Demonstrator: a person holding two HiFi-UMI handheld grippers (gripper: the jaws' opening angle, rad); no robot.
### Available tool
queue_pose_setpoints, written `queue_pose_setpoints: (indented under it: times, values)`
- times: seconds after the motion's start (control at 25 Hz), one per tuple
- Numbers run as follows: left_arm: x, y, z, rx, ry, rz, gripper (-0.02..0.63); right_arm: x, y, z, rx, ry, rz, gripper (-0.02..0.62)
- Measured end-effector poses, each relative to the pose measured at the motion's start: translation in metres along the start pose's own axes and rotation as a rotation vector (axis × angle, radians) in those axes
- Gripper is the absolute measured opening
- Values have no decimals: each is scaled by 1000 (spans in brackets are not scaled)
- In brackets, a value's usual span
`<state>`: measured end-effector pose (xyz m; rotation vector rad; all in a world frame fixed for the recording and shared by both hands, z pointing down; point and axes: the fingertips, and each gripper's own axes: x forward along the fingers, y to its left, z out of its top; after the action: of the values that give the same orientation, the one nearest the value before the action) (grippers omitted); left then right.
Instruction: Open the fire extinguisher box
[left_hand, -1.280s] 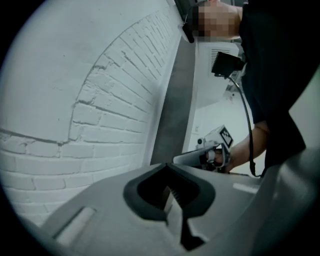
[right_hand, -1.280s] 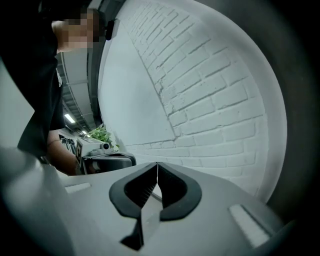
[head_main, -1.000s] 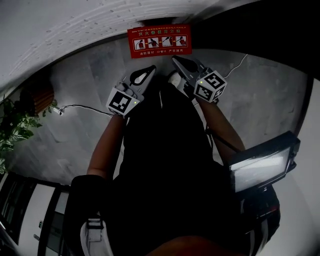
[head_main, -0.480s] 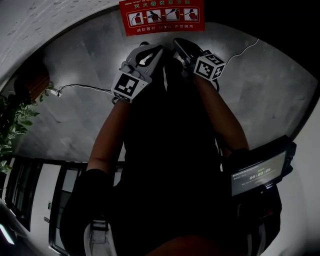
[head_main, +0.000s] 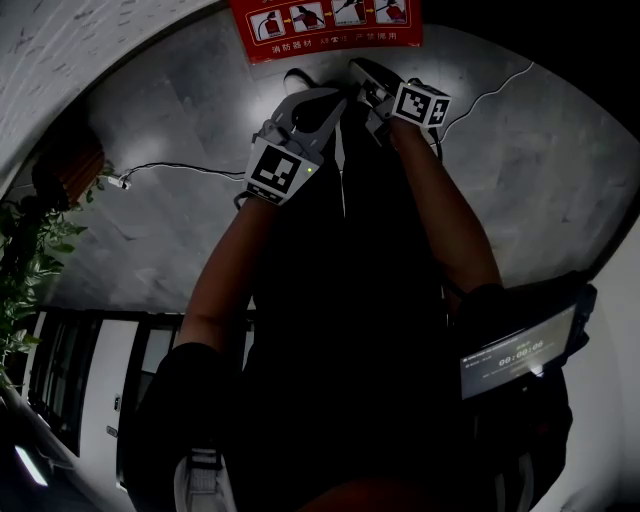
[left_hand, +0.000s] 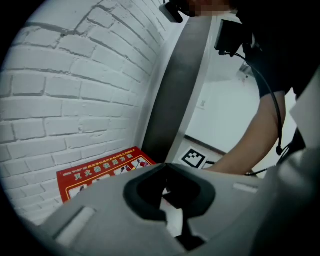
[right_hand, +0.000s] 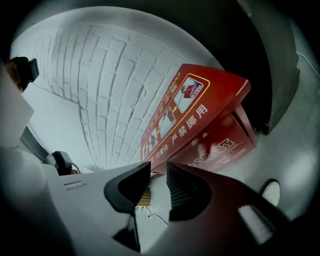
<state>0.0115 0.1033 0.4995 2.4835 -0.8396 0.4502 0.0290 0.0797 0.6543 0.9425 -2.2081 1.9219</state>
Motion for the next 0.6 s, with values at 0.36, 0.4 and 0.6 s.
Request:
queue_pose_setpoints:
  times: [0.36,0.4,0.6]
  values:
    - [3,2,-3,12,15,-17,3,13,-34,14,144,-52,-16,147]
    - [3,3,-3,10,15,-14,3,15,-36,16,155,-57,-17,147]
    - [4,10,-4,2,12,-5,3,21,-46,16,178,-52,-23,147]
